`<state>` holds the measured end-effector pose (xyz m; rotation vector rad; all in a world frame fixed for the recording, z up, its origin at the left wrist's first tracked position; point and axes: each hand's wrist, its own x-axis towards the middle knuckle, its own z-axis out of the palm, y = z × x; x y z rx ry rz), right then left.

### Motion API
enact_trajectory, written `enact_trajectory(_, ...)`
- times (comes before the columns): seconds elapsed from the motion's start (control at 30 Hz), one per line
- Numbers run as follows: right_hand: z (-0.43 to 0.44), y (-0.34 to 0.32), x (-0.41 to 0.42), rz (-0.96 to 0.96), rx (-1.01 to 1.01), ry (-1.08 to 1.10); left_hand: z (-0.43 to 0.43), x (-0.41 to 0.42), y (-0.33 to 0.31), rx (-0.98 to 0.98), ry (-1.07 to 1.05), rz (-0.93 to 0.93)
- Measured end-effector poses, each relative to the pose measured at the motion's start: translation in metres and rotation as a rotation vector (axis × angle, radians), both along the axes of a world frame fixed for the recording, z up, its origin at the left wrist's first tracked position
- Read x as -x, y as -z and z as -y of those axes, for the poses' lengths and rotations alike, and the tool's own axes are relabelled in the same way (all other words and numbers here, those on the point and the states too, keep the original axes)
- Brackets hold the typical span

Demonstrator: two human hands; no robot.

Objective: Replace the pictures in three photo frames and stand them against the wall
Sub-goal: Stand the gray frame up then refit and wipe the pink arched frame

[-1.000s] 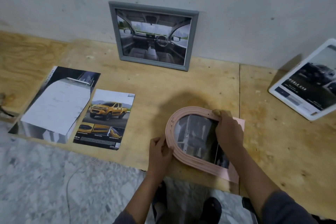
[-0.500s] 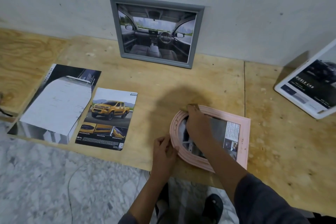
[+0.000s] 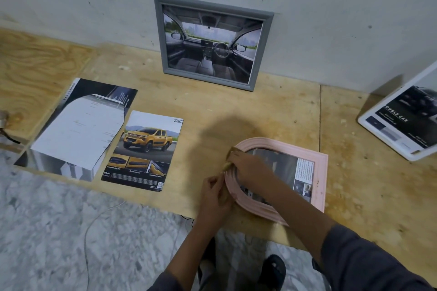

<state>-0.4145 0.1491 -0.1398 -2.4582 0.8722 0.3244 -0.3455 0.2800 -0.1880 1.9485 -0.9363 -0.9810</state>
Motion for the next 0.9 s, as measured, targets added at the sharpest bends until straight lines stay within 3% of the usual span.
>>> enact_trajectory(0.27, -0.024, -0.002, 0.012, 0.066, -0.018, -0.053, -0.004, 0.005, 0.002, 0.043, -0.157, 0.058)
enact_trajectory(0.43, -0.033, -0.007, 0.021, 0.116, -0.047, -0.052, -0.009, -0.021, -0.006, -0.004, 0.100, -0.006)
enact_trajectory(0.5, -0.034, -0.004, 0.022, 0.109, -0.020, -0.054, 0.003, -0.052, -0.011, -0.045, 0.112, -0.034)
enact_trajectory(0.6, -0.038, 0.000, 0.021, 0.084, 0.017, -0.078, 0.048, -0.081, -0.020, -0.047, 0.039, 0.032)
enact_trajectory(0.73, -0.041, 0.007, 0.022, 0.052, 0.065, -0.101, 0.105, -0.065, -0.017, -0.117, 0.308, 0.124)
enact_trajectory(0.9, -0.052, 0.023, 0.040, 0.149, 0.073, -0.088, 0.115, -0.060, -0.009, -0.100, 0.226, 0.119)
